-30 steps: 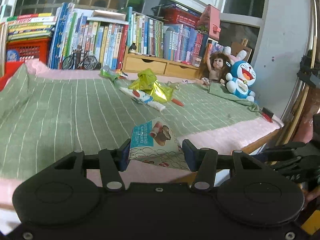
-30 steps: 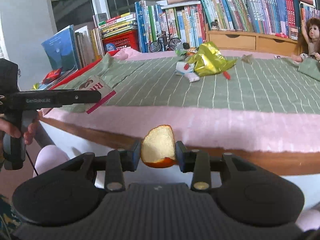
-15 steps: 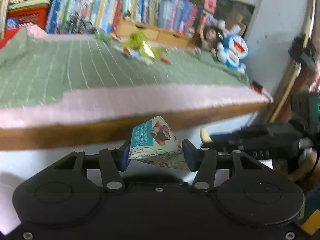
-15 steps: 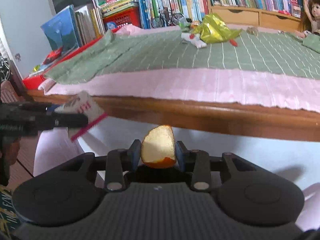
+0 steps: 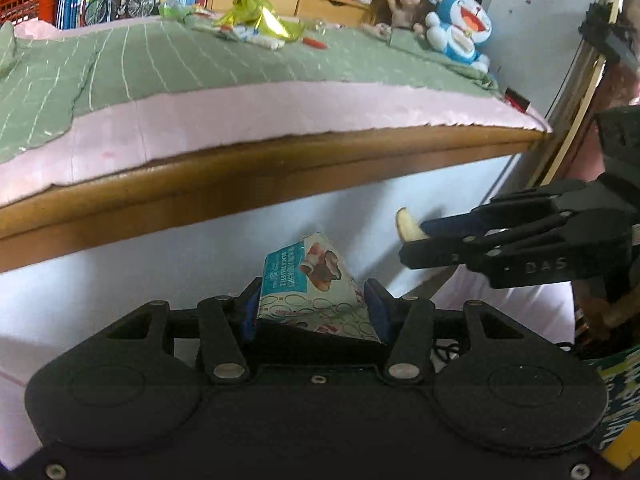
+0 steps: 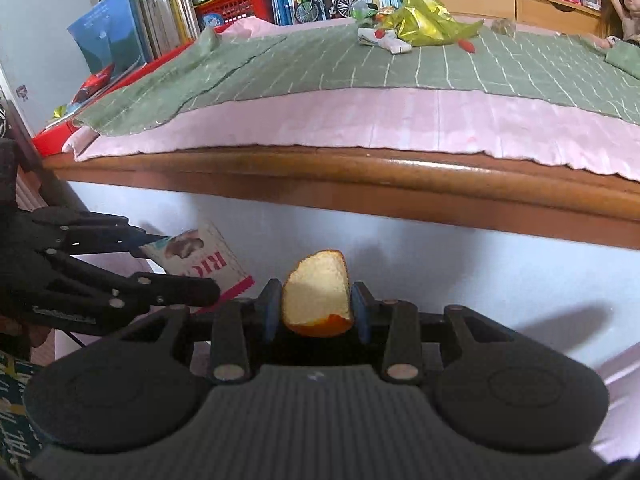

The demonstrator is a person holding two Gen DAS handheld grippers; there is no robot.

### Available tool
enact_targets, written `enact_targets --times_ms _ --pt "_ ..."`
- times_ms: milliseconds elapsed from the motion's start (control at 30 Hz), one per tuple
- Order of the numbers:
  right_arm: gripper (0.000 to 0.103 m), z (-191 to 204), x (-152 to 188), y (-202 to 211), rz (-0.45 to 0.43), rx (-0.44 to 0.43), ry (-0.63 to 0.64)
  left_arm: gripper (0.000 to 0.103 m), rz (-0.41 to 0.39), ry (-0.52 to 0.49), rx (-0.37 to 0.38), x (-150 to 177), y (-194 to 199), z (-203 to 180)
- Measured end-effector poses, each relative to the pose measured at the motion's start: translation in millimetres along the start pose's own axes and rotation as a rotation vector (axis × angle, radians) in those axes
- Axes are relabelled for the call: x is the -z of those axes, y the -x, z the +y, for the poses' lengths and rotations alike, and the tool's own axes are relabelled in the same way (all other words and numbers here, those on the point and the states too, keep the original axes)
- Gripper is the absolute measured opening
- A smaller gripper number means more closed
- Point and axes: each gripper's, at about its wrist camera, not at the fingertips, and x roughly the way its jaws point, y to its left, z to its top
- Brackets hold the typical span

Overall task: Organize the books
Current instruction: 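Lower the packet below the bed edge and open the left tool while the right tool releases the apple slice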

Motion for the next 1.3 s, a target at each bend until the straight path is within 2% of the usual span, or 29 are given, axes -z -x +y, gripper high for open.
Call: enact_targets --times_ms 333,433,467,533,567,600,767,1000,1300 --pt "0.043 -4.3 2.4 -1.8 0.019 0.035 -0.036 0.051 0.035 0.006 0.044 -6.2 -25.5 3.3" --pt "0.043 -6.0 2.2 -1.7 0.016 0.041 -0.048 0.052 0.04 -0.007 0.032 -9.7 -31.3 3.0" --pt "0.043 -6.6 1.9 -1.9 0.014 0.043 -0.053 0.056 0.04 -0.012 0.026 -10.5 -32.4 2.2" --pt "0.043 -7.9 1.5 -1.6 0.011 0.047 -0.061 0.071 0.036 -0.023 0.01 -12.4 -34.9 1.6" --pt "0.043 -8.9 1.3 -1.4 0.01 0.049 -0.065 0.087 0.032 -0.023 0.001 -12.9 -35.6 1.8" --pt "0.043 -10.0 1.2 -1.4 0.011 0.05 -0.069 0.096 0.026 -0.022 -0.01 -13.9 -36.1 2.0" --pt "0.043 -14.8 0.7 -2.9 0.014 0.057 -0.088 0.103 0.031 -0.025 -0.044 -17.4 -40.1 5.0" --pt "0.043 -14.5 -2.3 -5.8 0.018 0.046 -0.075 0.103 0.059 0.059 -0.029 -19.5 -43.3 19.2" --pt "0.043 -14.5 -7.6 -9.7 0.022 0.03 -0.05 0.103 0.051 0.094 -0.036 -18.2 -40.6 26.4"
